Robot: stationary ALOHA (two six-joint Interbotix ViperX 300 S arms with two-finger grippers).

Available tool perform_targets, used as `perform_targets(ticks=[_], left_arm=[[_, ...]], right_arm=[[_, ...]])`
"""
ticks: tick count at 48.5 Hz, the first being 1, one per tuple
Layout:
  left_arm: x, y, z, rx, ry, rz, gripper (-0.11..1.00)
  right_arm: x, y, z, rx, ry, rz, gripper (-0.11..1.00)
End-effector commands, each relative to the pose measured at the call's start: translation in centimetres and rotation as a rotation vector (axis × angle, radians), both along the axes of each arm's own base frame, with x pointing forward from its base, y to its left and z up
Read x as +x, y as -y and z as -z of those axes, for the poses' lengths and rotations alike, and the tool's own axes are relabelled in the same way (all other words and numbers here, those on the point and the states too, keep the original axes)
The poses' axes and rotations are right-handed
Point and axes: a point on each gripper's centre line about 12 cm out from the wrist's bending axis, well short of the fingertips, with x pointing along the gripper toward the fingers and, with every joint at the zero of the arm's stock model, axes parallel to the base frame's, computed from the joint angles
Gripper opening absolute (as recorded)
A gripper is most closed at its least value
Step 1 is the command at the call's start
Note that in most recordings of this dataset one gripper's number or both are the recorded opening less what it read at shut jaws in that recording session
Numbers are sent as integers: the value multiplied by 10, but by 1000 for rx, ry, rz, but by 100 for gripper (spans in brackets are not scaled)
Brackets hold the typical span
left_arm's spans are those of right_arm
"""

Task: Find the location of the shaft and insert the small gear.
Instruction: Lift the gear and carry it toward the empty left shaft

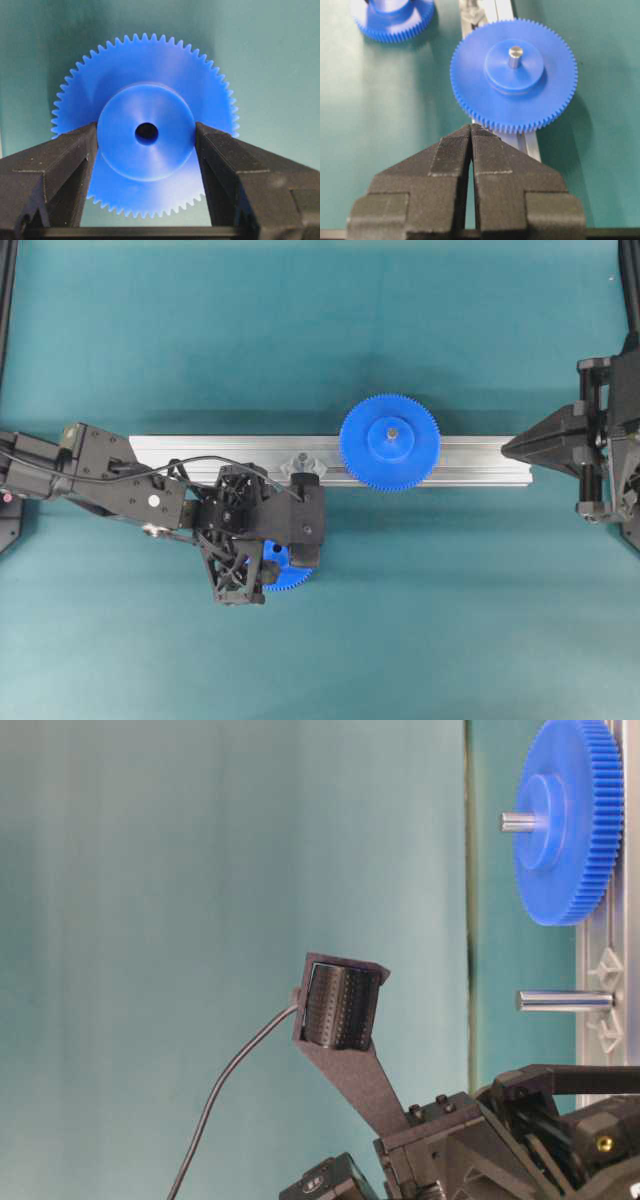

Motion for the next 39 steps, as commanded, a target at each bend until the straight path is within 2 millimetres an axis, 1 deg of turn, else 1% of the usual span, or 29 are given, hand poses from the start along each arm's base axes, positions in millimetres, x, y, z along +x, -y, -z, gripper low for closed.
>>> perform_targets(ticks=[1, 6, 8, 12, 22, 25, 31, 39], left_arm=[[5, 1, -14, -3, 38, 4, 65], [7, 1, -28, -5, 63, 5, 65], [8, 1, -38, -9, 79, 2, 65], [7, 1, -51, -6, 94, 8, 65], [-1, -5, -86, 20, 143, 27, 65], [-4, -12, -97, 28, 164, 20, 65], [-7, -33, -118, 47, 217, -15, 65], [-12, -57, -134, 105, 262, -24, 65]], right_arm=[[2, 0, -4, 4, 11, 5, 5], [1, 0, -4, 4, 16, 5, 5], [1, 0, -5, 5, 17, 6, 5], [1, 0, -5, 5, 20, 6, 5], [-1, 0, -6, 5, 31, 6, 5], [-1, 0, -6, 7, 33, 7, 5], [-2, 0, -6, 8, 34, 7, 5], [-4, 0, -6, 7, 42, 7, 5]])
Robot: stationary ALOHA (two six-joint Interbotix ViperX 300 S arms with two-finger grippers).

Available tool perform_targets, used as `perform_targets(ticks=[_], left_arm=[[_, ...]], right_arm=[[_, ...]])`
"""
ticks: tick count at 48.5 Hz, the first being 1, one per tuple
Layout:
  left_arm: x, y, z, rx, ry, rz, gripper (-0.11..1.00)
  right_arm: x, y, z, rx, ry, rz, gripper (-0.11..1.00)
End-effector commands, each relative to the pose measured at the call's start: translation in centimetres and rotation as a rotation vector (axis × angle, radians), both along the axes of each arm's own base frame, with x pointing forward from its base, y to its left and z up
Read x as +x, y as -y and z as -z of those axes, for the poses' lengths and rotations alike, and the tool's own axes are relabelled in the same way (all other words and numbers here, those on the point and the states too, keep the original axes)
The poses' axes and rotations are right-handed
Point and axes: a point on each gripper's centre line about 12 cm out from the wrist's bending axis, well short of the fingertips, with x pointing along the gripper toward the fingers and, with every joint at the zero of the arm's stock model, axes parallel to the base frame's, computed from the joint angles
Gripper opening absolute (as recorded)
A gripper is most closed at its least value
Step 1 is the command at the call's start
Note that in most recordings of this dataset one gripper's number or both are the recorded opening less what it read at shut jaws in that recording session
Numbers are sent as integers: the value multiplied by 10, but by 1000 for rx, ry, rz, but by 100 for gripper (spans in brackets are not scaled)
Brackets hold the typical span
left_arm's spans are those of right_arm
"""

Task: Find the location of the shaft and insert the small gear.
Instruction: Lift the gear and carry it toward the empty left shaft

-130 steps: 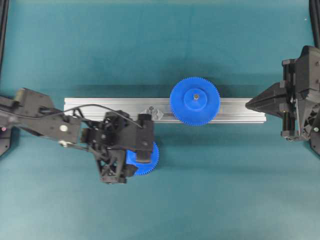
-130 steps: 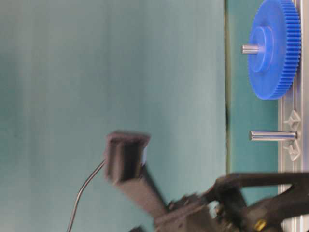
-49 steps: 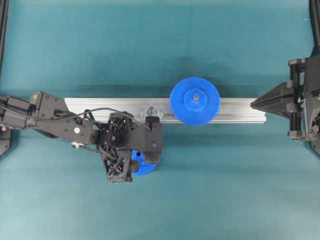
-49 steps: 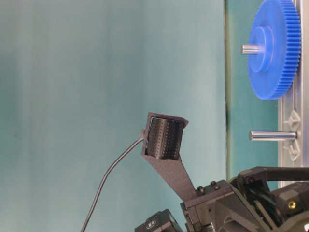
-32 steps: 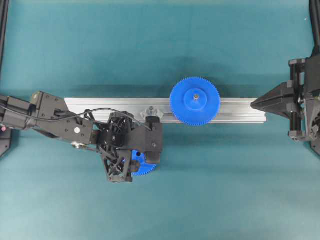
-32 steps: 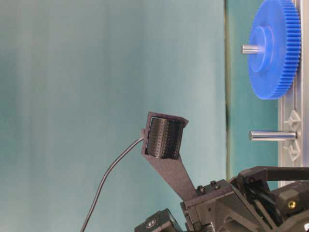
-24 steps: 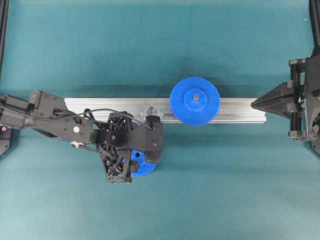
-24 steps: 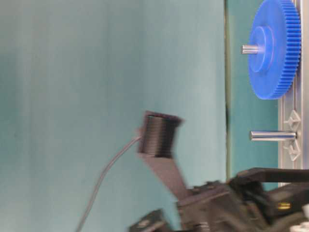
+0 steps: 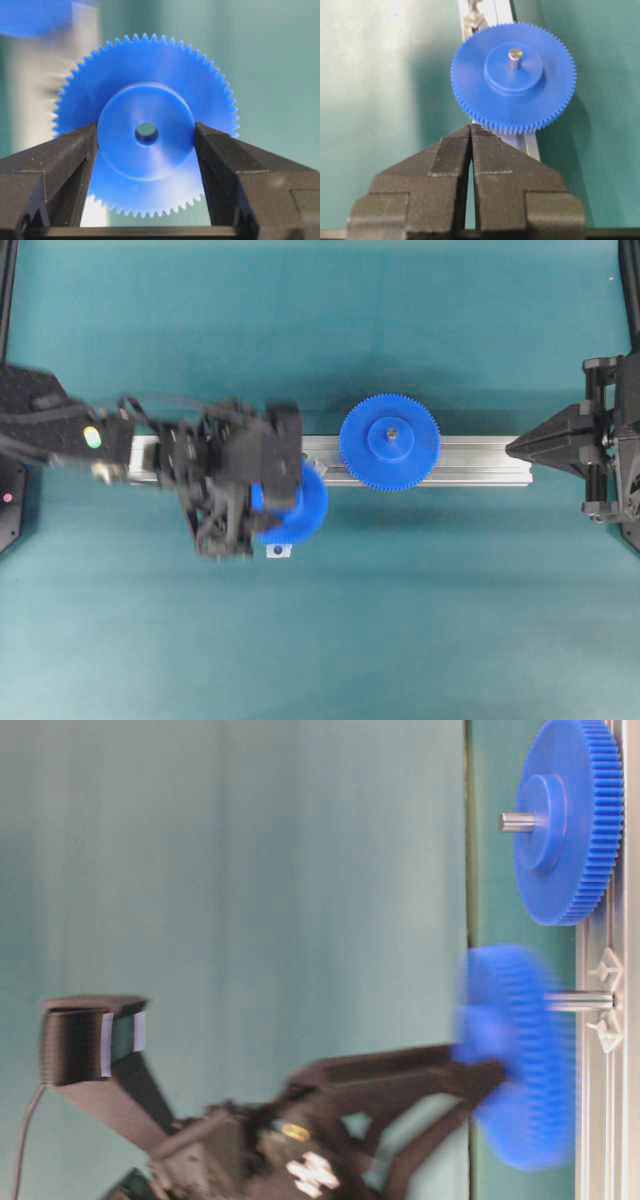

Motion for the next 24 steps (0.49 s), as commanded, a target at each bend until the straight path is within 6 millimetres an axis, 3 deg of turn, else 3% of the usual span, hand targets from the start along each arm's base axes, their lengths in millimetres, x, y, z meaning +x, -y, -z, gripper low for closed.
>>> perform_targets(ticks=[1, 12, 24], left_arm=[[-1, -9, -27, 30, 75, 0, 65], [1, -28, -30, 99, 95, 4, 65], [13, -39, -17, 105, 138, -22, 65]], right_arm=[[1, 0, -3, 8, 16, 7, 5], [-2, 0, -3, 7, 24, 8, 5], [-3, 2, -3, 7, 30, 17, 5]])
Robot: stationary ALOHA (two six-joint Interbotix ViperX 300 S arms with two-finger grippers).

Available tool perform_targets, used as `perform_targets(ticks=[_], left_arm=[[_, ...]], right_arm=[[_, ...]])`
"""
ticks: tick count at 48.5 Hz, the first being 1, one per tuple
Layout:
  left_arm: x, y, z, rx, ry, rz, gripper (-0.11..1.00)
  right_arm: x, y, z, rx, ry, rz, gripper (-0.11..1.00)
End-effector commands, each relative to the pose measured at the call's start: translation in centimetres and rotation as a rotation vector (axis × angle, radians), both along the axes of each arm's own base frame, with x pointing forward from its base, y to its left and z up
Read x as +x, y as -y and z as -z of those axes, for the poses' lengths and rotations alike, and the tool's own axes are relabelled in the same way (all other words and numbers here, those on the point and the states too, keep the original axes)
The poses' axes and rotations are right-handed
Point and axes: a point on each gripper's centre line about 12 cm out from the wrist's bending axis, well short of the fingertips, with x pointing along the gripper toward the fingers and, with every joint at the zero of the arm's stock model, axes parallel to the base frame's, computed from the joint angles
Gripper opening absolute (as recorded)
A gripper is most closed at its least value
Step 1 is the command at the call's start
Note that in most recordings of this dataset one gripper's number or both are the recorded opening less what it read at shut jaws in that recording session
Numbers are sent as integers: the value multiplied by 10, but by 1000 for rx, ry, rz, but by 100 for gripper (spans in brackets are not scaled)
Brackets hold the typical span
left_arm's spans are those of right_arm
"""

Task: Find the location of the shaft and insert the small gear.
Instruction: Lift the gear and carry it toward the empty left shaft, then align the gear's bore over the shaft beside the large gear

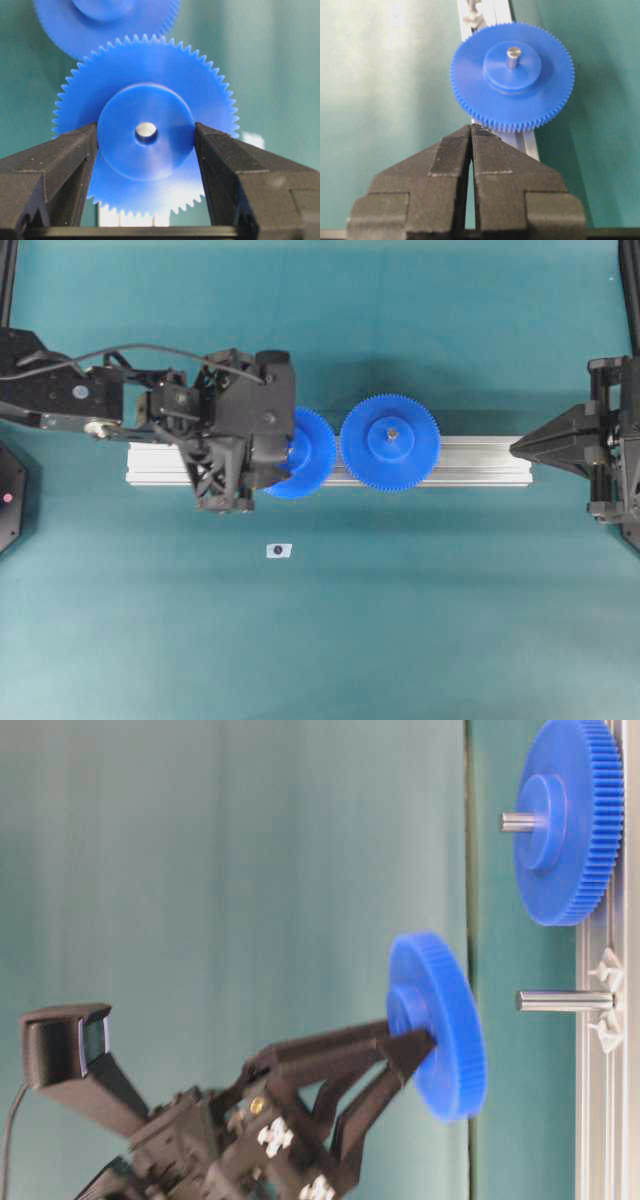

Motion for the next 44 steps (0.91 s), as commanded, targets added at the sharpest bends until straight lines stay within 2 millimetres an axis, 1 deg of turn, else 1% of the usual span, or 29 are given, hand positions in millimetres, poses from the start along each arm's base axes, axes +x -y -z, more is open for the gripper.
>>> perform_targets(ticks=[1, 12, 19, 32, 44], left_arm=[[8, -2, -10, 9, 58, -2, 65], [16, -4, 21, 1, -14, -4, 65], [20, -4, 31, -1, -35, -4, 65], [20, -5, 37, 1, -62, -3, 65], [19, -7, 33, -1, -77, -9, 65]], right_arm=[[2, 2, -4, 8, 16, 13, 5], [0, 4, -3, 8, 18, 27, 5], [0, 5, -3, 8, 19, 31, 5], [-1, 6, -4, 7, 22, 39, 5], [-1, 7, -3, 7, 21, 43, 5]])
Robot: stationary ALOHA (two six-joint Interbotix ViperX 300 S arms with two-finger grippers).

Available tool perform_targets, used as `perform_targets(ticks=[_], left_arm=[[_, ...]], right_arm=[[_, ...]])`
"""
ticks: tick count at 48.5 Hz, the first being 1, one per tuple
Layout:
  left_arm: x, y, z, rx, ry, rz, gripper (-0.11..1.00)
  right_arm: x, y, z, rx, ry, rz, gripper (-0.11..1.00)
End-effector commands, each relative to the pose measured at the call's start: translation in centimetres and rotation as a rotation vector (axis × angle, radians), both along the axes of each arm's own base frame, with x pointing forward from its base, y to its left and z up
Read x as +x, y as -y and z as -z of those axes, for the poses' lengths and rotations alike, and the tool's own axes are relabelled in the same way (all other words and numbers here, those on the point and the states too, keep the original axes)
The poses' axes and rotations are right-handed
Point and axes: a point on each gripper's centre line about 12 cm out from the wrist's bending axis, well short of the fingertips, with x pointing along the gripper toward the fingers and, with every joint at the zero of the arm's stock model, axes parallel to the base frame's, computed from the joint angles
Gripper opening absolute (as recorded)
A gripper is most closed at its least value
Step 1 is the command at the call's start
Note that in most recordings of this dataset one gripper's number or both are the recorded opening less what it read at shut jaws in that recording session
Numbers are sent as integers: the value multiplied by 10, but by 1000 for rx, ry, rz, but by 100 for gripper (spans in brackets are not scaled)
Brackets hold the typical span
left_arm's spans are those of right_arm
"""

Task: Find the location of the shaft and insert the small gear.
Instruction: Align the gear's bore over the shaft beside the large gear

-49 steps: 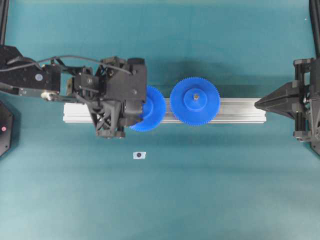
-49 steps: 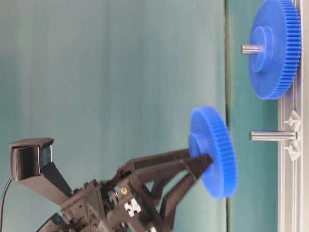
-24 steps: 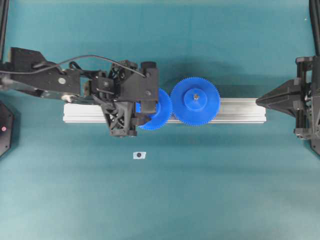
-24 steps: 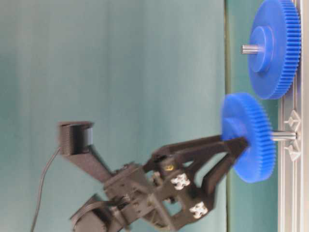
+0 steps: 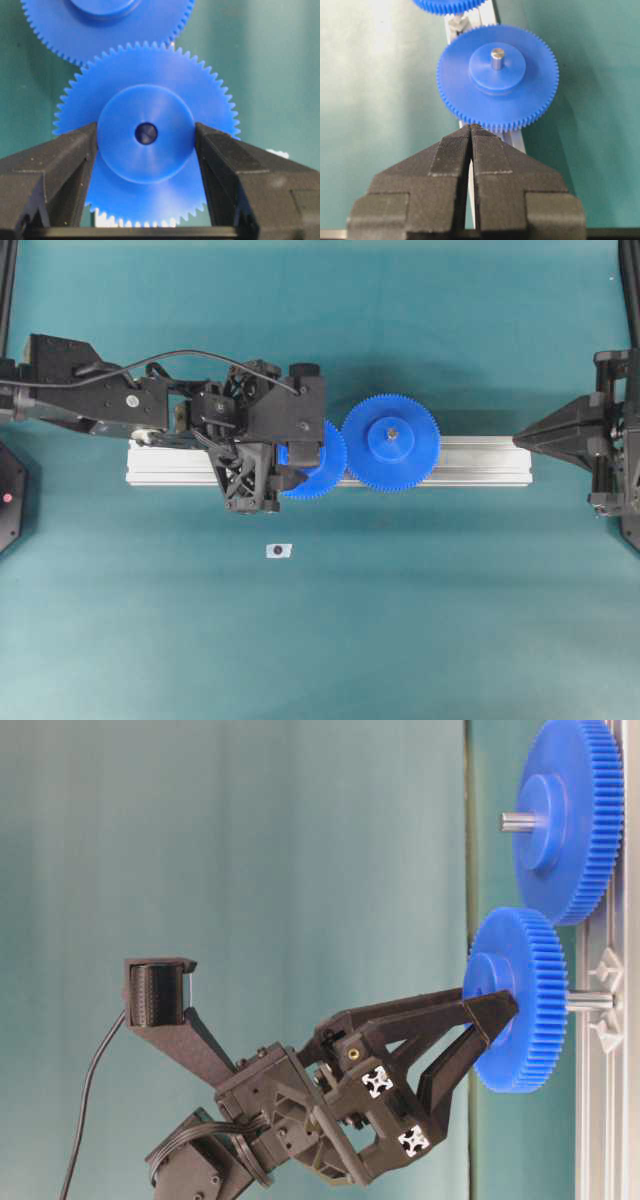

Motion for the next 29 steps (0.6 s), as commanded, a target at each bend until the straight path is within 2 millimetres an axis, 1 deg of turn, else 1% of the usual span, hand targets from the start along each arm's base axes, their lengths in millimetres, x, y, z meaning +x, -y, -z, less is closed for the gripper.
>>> perform_targets(ticks=[1, 14, 29], left_arm=[[2, -5, -8, 5, 12, -8, 65], [6, -13, -14, 3, 24, -30, 65], [6, -13, -8, -16, 2, -45, 65]], right_arm=[[2, 1, -3, 8, 13, 10, 5], [2, 1, -3, 8, 13, 11, 5], [1, 1, -4, 9, 18, 12, 5]])
